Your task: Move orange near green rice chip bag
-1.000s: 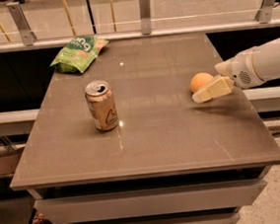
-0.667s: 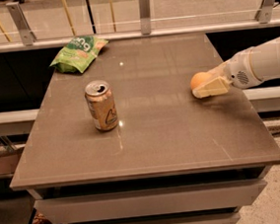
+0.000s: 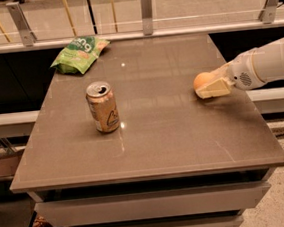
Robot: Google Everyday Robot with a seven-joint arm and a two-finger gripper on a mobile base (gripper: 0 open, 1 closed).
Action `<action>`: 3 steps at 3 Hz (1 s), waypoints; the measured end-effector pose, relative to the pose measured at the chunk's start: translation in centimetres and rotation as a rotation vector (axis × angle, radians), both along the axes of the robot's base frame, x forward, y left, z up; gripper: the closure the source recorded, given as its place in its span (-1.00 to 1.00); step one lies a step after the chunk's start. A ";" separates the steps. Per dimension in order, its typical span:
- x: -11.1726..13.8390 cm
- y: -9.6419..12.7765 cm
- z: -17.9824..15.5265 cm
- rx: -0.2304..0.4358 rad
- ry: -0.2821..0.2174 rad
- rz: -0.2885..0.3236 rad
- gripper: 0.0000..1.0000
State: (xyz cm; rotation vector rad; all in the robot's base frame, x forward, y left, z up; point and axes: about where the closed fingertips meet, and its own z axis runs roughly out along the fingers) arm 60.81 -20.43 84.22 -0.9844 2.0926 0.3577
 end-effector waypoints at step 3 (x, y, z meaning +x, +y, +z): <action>0.4 1.4 2.0 -0.052 0.007 0.004 1.00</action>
Offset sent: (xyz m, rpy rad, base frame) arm 0.0015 0.0044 0.0087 -0.0222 -0.0010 0.0006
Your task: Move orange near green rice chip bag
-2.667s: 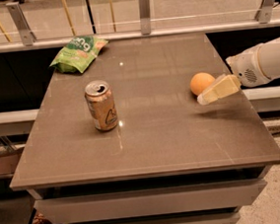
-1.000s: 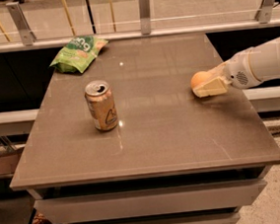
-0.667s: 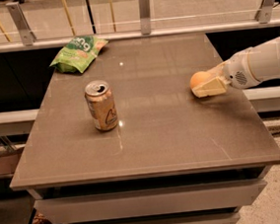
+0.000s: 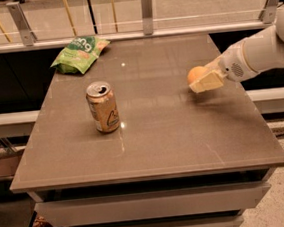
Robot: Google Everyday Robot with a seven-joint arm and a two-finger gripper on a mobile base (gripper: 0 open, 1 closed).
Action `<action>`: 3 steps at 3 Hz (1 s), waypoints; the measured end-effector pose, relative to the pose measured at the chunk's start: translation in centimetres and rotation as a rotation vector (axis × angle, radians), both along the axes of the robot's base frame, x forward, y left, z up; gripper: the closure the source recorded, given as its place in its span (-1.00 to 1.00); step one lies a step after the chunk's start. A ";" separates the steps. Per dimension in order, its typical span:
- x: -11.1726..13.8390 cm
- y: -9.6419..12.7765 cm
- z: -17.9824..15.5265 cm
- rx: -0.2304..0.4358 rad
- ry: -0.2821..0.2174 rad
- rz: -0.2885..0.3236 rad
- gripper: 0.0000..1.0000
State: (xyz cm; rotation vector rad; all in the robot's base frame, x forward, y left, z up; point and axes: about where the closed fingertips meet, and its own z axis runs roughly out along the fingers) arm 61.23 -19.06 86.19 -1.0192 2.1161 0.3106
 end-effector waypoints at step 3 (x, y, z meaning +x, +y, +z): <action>2.8 3.2 7.4 -0.131 -0.035 -0.024 1.00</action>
Offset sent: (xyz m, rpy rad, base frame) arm 0.0290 0.0281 0.0825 -0.1461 -0.0435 -0.0523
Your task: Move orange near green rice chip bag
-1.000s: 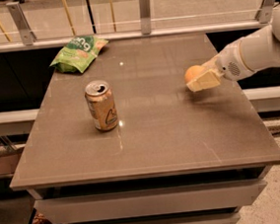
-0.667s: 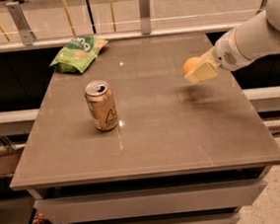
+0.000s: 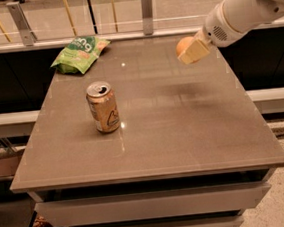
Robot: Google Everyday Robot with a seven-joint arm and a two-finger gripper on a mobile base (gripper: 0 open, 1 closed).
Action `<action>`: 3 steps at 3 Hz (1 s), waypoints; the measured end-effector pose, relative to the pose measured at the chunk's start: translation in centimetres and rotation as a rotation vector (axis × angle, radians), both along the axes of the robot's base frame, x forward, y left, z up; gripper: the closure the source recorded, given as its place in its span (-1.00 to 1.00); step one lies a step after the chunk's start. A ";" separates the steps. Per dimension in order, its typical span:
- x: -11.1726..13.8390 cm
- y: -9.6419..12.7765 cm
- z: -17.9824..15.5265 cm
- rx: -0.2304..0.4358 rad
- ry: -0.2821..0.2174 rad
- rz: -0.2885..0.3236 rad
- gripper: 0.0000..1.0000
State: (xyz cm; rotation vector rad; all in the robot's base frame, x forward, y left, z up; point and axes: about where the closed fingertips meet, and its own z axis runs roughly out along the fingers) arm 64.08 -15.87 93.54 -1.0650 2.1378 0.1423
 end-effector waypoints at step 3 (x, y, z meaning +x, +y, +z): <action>5.6 5.8 3.2 0.098 -0.088 0.189 1.00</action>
Offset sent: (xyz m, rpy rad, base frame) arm 0.0616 0.0590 0.0430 0.0994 -0.1028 0.2083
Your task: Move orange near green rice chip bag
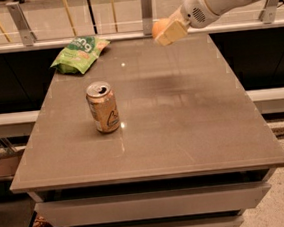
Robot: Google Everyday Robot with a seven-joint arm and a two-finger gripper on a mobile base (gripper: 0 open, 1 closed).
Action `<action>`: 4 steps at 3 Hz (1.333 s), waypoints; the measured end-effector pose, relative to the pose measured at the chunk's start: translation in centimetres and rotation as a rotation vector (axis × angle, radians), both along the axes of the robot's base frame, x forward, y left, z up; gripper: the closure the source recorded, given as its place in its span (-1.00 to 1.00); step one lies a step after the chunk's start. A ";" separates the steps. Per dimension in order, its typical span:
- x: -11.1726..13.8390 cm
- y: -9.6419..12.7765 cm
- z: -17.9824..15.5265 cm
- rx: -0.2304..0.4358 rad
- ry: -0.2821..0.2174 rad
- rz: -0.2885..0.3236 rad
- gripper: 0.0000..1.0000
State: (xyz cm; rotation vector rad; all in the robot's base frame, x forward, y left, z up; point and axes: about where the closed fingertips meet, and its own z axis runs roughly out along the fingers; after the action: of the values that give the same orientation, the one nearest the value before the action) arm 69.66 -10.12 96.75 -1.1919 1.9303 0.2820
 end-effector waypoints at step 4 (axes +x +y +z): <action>5.0 7.5 -2.6 0.049 -0.118 -0.033 1.00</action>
Offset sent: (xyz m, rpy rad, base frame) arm 0.0527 0.0587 -0.0080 0.0055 -0.0853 0.0196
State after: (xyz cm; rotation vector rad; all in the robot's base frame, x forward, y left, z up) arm 74.63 -2.66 94.13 -1.1186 1.8292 0.2345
